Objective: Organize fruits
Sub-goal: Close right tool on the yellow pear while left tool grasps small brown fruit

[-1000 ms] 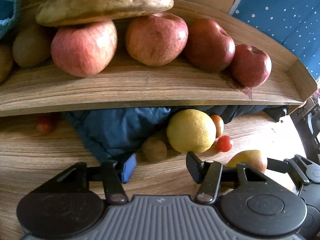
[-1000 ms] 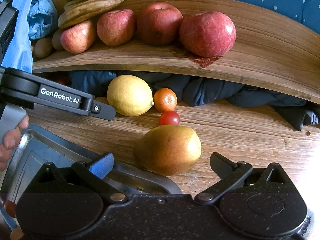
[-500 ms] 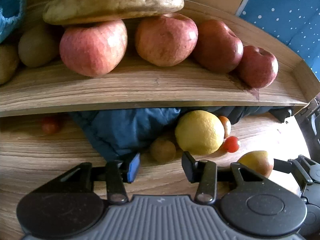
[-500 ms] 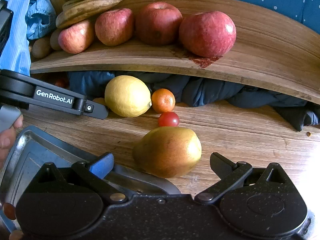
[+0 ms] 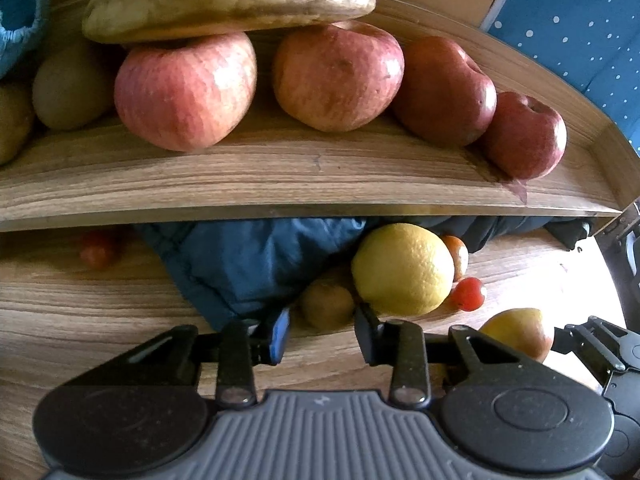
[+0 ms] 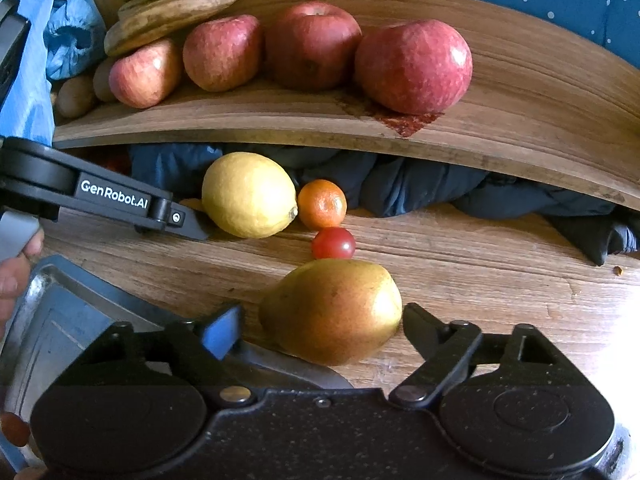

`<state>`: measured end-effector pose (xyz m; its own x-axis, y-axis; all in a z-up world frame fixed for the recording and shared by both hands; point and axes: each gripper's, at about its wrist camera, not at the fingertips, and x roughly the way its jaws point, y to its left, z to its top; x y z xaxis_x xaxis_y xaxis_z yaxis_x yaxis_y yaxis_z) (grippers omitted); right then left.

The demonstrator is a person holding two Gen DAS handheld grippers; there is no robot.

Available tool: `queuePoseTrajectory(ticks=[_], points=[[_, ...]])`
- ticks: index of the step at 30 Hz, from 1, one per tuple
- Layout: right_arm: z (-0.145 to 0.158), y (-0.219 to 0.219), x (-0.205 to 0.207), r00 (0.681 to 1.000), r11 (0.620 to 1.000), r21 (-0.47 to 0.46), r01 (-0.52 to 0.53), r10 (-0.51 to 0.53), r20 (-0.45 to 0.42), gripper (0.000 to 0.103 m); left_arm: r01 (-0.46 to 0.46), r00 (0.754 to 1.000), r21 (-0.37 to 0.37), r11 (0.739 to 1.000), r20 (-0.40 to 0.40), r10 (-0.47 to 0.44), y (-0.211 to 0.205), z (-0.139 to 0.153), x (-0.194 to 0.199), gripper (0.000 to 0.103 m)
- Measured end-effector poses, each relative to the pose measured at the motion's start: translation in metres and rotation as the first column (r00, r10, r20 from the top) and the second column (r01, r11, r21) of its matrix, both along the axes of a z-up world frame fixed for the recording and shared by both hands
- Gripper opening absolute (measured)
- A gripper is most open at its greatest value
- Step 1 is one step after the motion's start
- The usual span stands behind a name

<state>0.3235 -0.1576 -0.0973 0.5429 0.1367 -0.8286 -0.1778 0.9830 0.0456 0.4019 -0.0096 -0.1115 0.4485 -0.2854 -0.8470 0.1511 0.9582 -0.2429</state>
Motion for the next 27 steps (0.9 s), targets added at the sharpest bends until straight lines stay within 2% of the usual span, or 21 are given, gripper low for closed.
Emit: queuePoseTrajectory(ticks=[1,4,27], points=[[0.0,0.0,0.0,1.0,1.0,-0.001,-0.001,0.001,-0.001,0.082,0.0,1.0,-0.002,1.0,0.0,0.0,0.0,0.0,-0.002,0.033],[0.0,0.001,-0.001,1.0,1.0,-0.009,-0.003,0.003,0.007,0.074,-0.001,1.0,-0.002,1.0,0.003,0.001,0.001,0.0,-0.002,0.031],[0.017,0.003,-0.014,0.998,0.999,0.05,-0.021,0.017,0.068,0.073,0.057,0.998,-0.041,0.998,0.024,-0.056,0.001,0.016,-0.032,0.031]])
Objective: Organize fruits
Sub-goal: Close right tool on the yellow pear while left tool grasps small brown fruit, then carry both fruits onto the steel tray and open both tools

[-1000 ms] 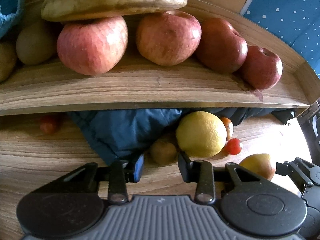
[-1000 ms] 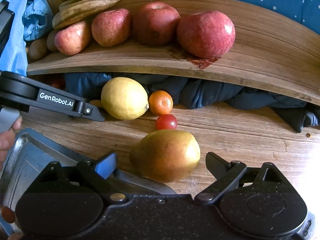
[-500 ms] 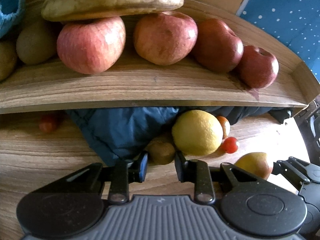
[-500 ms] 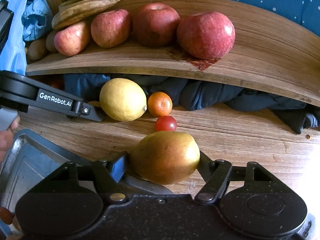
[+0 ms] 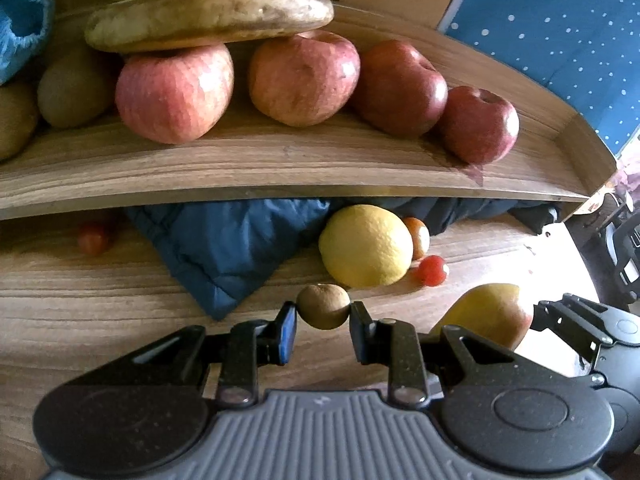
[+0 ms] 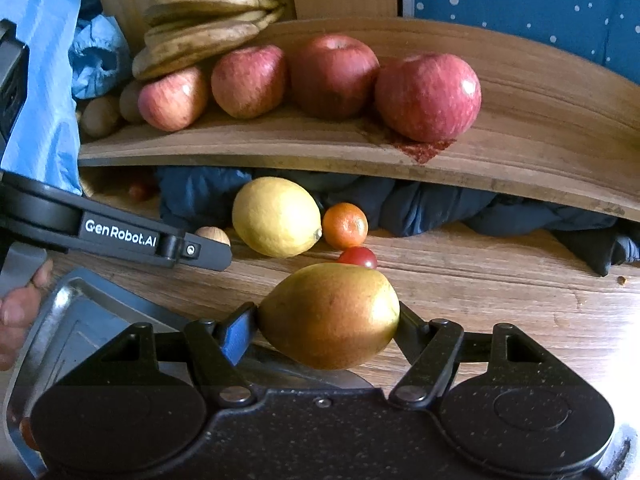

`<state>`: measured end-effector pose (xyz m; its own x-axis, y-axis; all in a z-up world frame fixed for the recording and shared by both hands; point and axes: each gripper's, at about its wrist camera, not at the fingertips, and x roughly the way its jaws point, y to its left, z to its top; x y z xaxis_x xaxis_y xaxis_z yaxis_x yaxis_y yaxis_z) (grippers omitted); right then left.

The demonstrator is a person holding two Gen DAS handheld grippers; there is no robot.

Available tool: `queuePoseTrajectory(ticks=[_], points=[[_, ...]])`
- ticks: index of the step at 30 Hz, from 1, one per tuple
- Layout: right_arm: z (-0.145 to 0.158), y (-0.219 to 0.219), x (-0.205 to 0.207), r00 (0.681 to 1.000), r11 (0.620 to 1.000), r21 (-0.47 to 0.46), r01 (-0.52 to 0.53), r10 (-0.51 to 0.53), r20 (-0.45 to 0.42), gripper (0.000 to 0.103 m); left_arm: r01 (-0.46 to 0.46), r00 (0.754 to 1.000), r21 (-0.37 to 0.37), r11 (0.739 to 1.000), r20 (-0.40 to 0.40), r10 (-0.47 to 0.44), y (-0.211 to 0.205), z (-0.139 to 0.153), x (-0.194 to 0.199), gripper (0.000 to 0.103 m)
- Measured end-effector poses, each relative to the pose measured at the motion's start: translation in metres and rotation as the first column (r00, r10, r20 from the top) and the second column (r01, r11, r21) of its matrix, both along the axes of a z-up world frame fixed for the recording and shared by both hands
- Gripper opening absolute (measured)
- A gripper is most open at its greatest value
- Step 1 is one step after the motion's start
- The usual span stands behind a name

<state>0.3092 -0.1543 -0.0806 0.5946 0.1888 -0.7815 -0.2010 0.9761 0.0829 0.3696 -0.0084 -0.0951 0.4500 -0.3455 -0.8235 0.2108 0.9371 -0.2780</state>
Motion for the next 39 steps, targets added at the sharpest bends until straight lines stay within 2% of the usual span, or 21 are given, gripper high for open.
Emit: queuePoseTrajectory(ticks=[15,30,36,37,39], points=[[0.02,0.008,-0.036,1.0,1.0,0.014,-0.002,0.002,0.03,0.073,0.086,0.996,-0.009,0.996,0.0,-0.086,0.004,0.009,-0.039,0.031],[0.021,0.019,-0.085,1.0,0.999,0.02,0.027,-0.027,0.013,0.073,0.188,0.982,0.008,0.982,-0.016,-0.188,0.012,0.01,-0.076,0.031],[0.016,0.026,-0.102,0.999,0.999,0.028,0.037,-0.037,-0.005,0.068,0.229,0.973,0.017,0.973,-0.042,-0.228,0.016,0.007,-0.085,0.031],[0.015,0.027,-0.105,0.999,0.999,0.028,0.039,-0.039,-0.007,0.064,0.234,0.971,0.019,0.972,-0.047,-0.233,0.017,0.005,-0.087,0.031],[0.015,0.03,-0.11,0.999,0.999,0.029,0.041,-0.041,0.001,0.063,0.243,0.969,0.02,0.97,-0.053,-0.242,0.018,0.004,-0.09,0.031]])
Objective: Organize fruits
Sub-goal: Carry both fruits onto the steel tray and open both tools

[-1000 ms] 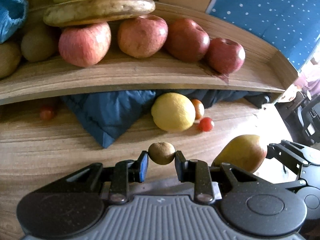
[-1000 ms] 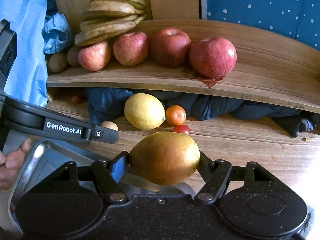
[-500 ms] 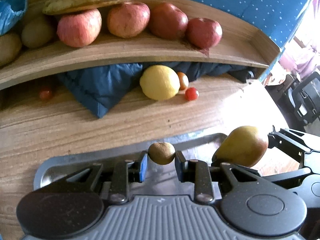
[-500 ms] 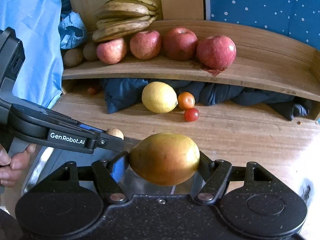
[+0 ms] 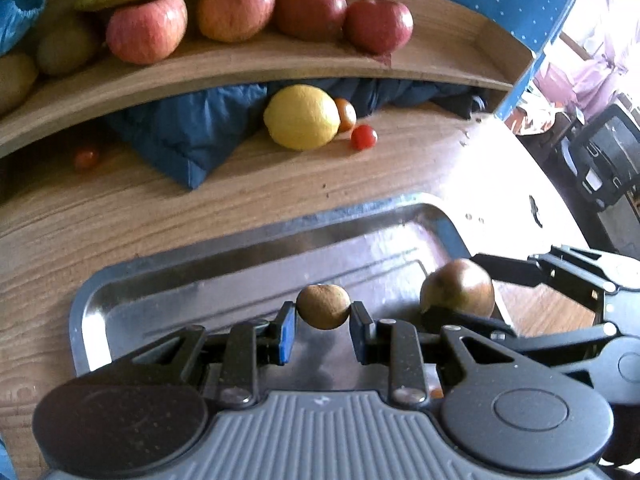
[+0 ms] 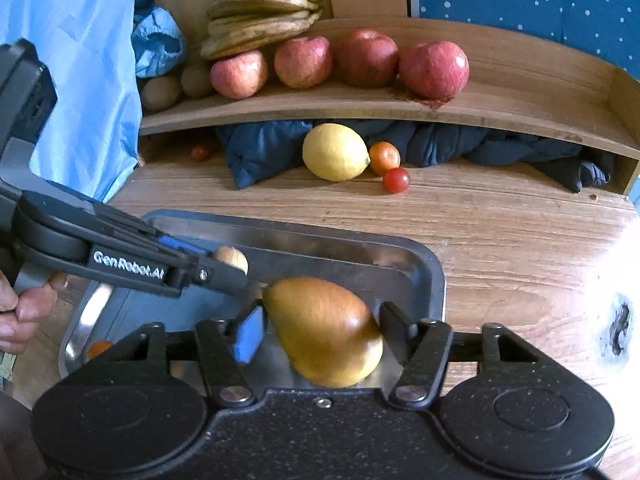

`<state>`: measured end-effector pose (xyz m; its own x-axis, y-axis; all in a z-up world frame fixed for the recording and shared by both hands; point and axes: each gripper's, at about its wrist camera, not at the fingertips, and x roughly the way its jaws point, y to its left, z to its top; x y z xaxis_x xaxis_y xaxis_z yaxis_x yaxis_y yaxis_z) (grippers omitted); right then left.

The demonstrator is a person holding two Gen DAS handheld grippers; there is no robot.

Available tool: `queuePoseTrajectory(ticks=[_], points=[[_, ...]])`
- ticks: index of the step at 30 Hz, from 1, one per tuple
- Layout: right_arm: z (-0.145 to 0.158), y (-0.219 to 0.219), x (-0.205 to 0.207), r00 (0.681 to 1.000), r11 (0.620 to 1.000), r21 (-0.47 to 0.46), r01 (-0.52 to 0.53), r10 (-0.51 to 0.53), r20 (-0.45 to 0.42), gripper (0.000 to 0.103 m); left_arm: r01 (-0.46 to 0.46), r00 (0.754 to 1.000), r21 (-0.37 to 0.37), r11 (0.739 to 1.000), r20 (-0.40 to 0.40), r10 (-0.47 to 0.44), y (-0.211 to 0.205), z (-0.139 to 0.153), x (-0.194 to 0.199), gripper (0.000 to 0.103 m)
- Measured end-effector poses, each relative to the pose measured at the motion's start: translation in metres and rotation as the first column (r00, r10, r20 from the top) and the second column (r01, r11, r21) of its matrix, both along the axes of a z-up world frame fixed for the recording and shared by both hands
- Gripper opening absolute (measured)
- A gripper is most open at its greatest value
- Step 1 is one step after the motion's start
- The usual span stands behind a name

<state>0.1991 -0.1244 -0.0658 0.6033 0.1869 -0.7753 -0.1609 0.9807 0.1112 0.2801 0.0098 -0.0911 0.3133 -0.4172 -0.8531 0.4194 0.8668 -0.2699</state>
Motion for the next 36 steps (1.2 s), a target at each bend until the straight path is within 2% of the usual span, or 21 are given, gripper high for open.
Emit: queuePoseTrajectory(ticks=[10,21,27,36], points=[[0.001,0.003,-0.013,0.999,0.999,-0.005,0.045,-0.045,0.003,0.063,0.048,0.999,0.008,0.999,-0.016,-0.048,0.0,-0.003,-0.008,0.031],[0.003,0.007,-0.024,0.999,0.999,-0.002,0.042,-0.042,-0.019,0.068,0.069,0.998,0.008,0.998,-0.011,-0.069,0.011,0.0,-0.017,0.034],[0.006,0.01,-0.032,0.999,0.999,-0.006,0.035,-0.035,-0.027,0.071,0.068,0.998,0.003,0.998,-0.001,-0.068,0.023,0.006,-0.024,0.048],[0.014,0.007,-0.046,0.998,1.0,0.004,0.008,-0.008,-0.058,0.085,0.073,0.997,0.013,0.997,0.013,-0.073,0.05,0.017,-0.036,0.073]])
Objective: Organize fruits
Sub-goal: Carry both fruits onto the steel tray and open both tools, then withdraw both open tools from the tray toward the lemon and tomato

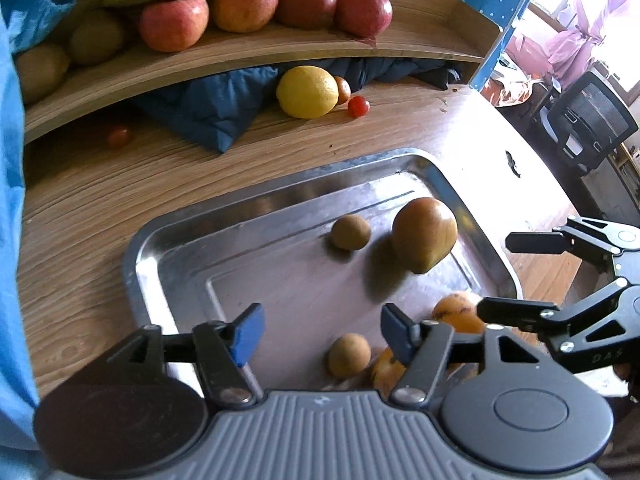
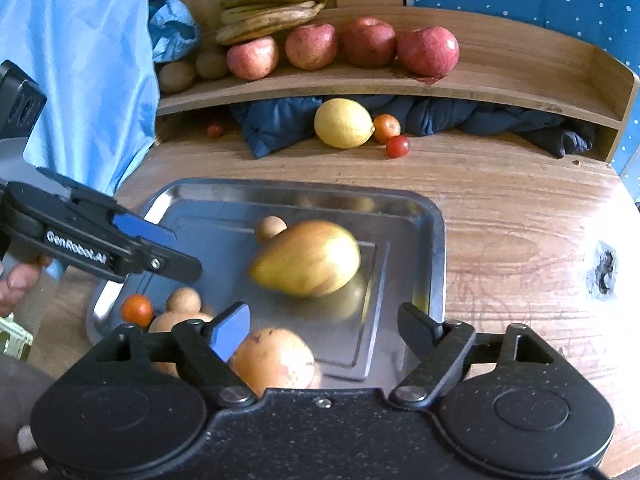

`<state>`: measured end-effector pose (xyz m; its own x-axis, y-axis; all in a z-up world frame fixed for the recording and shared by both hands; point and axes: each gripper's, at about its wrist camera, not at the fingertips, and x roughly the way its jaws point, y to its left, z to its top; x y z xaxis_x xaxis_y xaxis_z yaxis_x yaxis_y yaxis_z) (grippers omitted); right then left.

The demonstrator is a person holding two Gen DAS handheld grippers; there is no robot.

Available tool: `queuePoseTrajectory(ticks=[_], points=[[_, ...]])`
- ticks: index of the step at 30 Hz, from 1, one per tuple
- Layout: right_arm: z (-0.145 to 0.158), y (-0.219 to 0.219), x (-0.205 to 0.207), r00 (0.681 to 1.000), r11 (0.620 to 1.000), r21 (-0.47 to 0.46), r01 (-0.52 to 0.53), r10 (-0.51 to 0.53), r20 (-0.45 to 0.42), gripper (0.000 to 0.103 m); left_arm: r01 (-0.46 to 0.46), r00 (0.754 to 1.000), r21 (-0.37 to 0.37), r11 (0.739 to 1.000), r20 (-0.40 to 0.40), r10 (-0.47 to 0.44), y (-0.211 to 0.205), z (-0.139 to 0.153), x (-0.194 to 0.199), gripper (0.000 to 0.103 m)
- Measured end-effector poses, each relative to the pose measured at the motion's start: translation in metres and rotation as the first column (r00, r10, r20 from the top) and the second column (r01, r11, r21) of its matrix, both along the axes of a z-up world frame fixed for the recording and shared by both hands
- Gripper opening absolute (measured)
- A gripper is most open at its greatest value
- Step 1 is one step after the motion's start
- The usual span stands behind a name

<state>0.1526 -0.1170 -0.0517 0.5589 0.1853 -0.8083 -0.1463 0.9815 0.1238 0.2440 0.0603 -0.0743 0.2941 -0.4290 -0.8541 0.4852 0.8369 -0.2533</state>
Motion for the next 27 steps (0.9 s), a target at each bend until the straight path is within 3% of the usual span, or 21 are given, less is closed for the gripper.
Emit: queuePoseTrajectory(ticks=[6,11,27], points=[[0.005,0.0,-0.009,0.998,0.999,0.004,-0.044,0.044,-0.041,0.095,0.017,0.999,0.002,1.0,-0.036,-0.017,0.02,0.005,-0.008,0.084],[0.007,-0.001,-0.012,0.994,0.997,-0.008,-0.073,0.072,-0.083,0.1,0.019,0.998,0.047,0.999,-0.053,-0.017,0.038,0.006,-0.014,0.089],[0.012,-0.009,0.003,0.997,0.994,-0.089,-0.058,0.053,-0.059,0.102,-0.098,0.994,0.135,0.986,-0.025,0.102,0.057,0.004,0.0,0.099]])
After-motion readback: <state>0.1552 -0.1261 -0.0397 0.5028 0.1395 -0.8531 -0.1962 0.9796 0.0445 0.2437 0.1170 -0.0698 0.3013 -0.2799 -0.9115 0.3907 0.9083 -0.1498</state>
